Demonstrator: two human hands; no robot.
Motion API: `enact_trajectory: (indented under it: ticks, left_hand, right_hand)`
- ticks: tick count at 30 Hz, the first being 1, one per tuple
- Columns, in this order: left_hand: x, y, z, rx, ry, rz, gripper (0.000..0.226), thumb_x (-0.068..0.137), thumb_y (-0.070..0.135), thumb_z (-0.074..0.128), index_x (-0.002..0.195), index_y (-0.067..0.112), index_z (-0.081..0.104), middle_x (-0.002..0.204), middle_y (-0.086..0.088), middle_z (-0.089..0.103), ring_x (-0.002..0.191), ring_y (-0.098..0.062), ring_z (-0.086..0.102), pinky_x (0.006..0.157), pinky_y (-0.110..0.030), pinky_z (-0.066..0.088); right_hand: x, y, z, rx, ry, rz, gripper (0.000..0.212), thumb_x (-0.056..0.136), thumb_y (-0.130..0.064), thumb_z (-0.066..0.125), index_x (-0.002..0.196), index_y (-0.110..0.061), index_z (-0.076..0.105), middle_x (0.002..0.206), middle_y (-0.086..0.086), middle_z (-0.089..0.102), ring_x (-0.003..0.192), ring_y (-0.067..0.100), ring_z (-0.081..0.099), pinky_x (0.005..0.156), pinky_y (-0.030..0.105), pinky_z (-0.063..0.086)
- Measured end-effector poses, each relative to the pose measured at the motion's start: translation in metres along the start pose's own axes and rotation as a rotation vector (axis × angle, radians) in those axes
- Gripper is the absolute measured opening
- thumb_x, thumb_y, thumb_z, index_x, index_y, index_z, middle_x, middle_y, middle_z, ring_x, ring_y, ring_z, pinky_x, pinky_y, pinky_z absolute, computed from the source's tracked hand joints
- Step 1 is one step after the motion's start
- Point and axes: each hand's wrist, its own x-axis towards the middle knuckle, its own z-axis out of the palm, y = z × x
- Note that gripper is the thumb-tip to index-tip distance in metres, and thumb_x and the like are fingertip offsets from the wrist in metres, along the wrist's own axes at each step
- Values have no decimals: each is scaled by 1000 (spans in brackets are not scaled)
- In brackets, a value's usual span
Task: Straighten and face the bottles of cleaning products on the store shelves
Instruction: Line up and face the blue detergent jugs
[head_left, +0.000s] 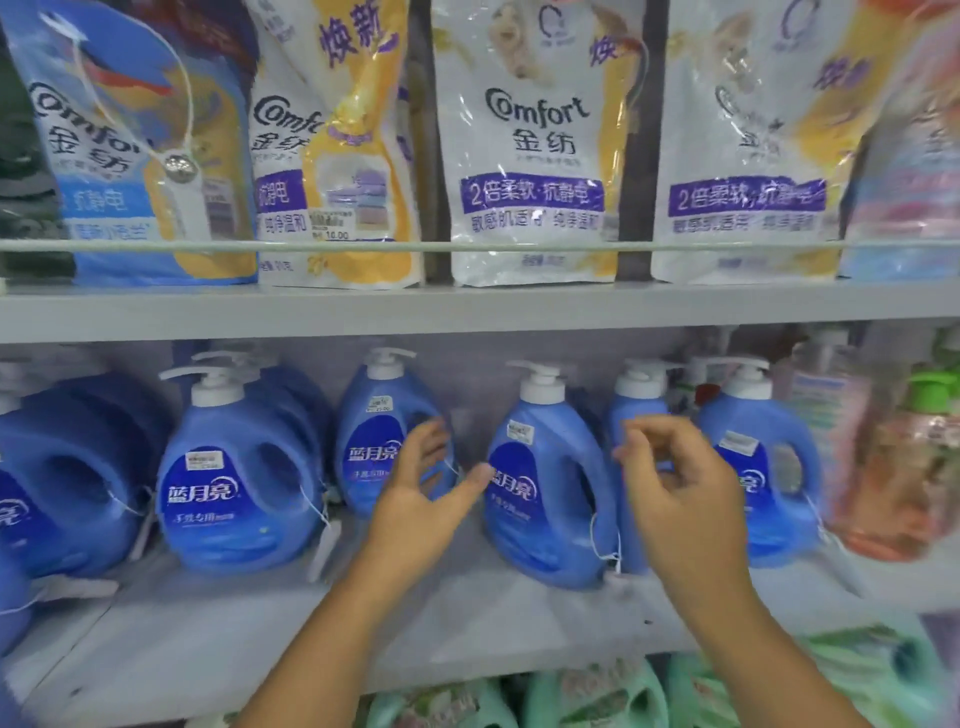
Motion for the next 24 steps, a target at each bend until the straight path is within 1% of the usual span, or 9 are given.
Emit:
enact_trajectory:
  ticks: [2,5,8,10,12,14,17,21,24]
  left_hand:
    - [16,6,25,83,-99,-21,73,88,26,80,149,29,41,149,7,51,137,-9,50,116,-31,41]
    - [35,10,48,228,-205,-44,87,88,43,78,158,36,29,151,15,48,136,-5,47,112,-27,39]
    - [36,11,56,284,-197,-111,78,79,49,81,144,50,37,136,23,57,124,-7,56,90,-17,44]
    - [26,13,58,261,-90,-90,67,68,55,83,122,60,43,118,31,60,113,0,61,79,-11,44]
    - [11,13,57,292,49,-42,69,59,63,81,117,66,43,116,34,57,107,4,60,79,-9,42]
    - [-4,11,50,389,187,0,87,63,64,83,138,58,38,132,26,50,117,-3,53,89,-18,44]
    - [-22,8,31,437,291,6,102,62,73,76,149,52,28,142,17,41,113,-3,47,83,-23,44]
    - [-43,10,2,431,364,6,100,57,84,66,143,65,20,131,19,38,99,18,52,74,-15,44]
    - [-51,12,-22,451,389,9,91,61,82,66,137,68,19,122,20,38,98,34,43,66,-8,39]
  right_hand:
    - [29,19,-23,-101,72,26,5,92,-34,64,95,-37,64,94,-9,71,81,4,66,76,21,53]
    - [60,49,-24,-161,-93,96,25,91,-30,74,113,-32,62,119,2,67,96,1,64,85,9,47]
    - [80,64,-13,-31,-279,194,62,89,-31,79,143,-24,49,131,-13,58,120,10,54,95,8,41]
    - [90,66,-7,-12,-366,198,55,89,-27,79,135,-30,48,120,-20,58,117,9,52,83,0,36]
    - [93,67,-4,-36,-395,200,47,89,-26,78,128,-30,51,123,-9,62,116,15,57,89,12,39]
    - [86,62,-6,-58,-393,209,41,90,-29,76,124,-26,55,123,-2,64,115,20,60,93,26,43]
    - [69,53,-10,-80,-413,229,42,89,-41,74,123,-31,51,116,-8,59,106,14,56,85,27,40]
    - [43,38,-4,-133,-434,111,59,90,-55,67,135,-24,46,127,-3,52,120,18,48,96,32,41]
    - [21,23,13,-292,-444,-33,86,82,-79,46,142,-18,42,138,6,47,132,28,39,108,41,37]
